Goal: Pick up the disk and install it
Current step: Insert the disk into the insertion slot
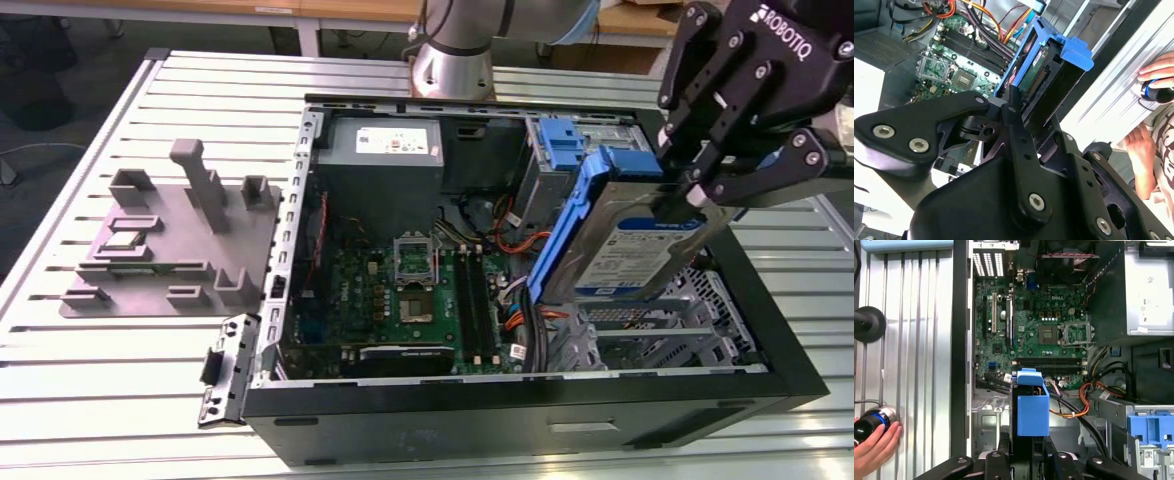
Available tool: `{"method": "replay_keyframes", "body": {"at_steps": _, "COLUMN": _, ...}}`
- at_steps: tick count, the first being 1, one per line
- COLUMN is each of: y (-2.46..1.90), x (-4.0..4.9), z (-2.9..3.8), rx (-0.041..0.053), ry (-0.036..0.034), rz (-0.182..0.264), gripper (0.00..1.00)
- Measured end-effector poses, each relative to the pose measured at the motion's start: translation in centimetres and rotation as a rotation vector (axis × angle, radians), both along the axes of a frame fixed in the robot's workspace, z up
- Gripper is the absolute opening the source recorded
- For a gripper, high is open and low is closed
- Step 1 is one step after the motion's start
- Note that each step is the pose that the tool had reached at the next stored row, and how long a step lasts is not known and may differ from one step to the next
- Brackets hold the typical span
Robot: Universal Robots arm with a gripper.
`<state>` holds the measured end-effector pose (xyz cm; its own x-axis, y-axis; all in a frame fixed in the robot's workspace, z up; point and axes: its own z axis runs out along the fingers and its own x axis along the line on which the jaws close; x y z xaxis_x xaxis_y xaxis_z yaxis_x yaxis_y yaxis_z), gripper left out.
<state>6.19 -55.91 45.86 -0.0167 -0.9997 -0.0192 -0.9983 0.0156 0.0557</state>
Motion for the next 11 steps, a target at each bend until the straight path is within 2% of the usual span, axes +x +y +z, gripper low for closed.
{"method": "replay_keyframes", "body": {"at_steps": 11, "y": -0.34, "x": 1.98, "z": -0.11, "rx": 0.0001, "ry": 0.0000, "rz": 0.000, "gripper": 0.35}}
